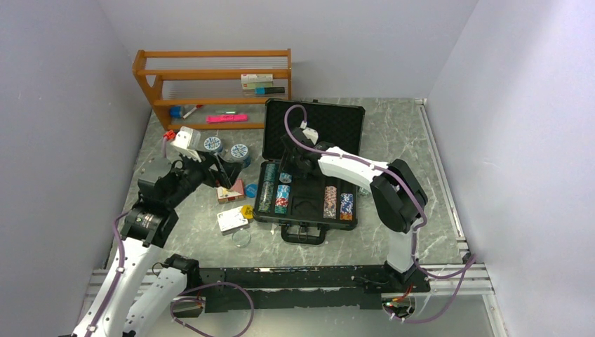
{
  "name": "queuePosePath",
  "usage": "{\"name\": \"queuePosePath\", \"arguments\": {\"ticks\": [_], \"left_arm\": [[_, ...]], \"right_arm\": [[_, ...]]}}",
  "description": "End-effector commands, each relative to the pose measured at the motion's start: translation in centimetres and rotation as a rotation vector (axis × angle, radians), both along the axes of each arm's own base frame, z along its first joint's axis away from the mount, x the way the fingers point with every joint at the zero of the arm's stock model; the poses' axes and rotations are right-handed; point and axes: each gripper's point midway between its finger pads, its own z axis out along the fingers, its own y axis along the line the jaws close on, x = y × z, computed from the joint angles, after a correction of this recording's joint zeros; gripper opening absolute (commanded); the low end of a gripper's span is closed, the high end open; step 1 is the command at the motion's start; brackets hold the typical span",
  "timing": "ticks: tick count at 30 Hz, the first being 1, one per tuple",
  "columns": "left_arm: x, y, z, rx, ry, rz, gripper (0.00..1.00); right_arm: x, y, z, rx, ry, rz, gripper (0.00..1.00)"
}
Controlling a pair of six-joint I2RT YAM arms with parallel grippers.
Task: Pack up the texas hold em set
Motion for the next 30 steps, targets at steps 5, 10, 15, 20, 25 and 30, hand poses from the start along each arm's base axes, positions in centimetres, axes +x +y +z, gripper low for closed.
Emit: {"name": "queuePosePath", "arguments": {"ticks": [5,10,15,20,25,30], "left_arm": [[0.6,0.3,0.0,0.016,-0.012,0.019,0.97],[0.8,0.4,-0.3,0.019,-0.002,0.023,0.96],[0.9,0.5,-0.5,0.022,0.008,0.032,0.96],[1.0,0.5,-0.7,0.025,0.016,0.038,0.96],[1.2,0.6,-0.9,0.028,0.024,0.044,0.96],[1.3,0.7,-0.9,0.028,0.027,0.049,0.96]], "right_arm": [[-0.6,2.0,1.5,0.074,0.000,0.072,0.41],[-0.4,1.5,2.6,0.067,-0.041,0.075,0.46],[-0.4,1.4,2.4,0.045,-0.042,0.088,0.52],[-0.5,1.4,2.5,0.046,-0.048,0.100,0.62],[-0.3,0.9,3.8,0.050,-0.094,0.085,0.67],[0.2,-0.3,4.6,0.011,-0.136,0.049,0.56]]}}
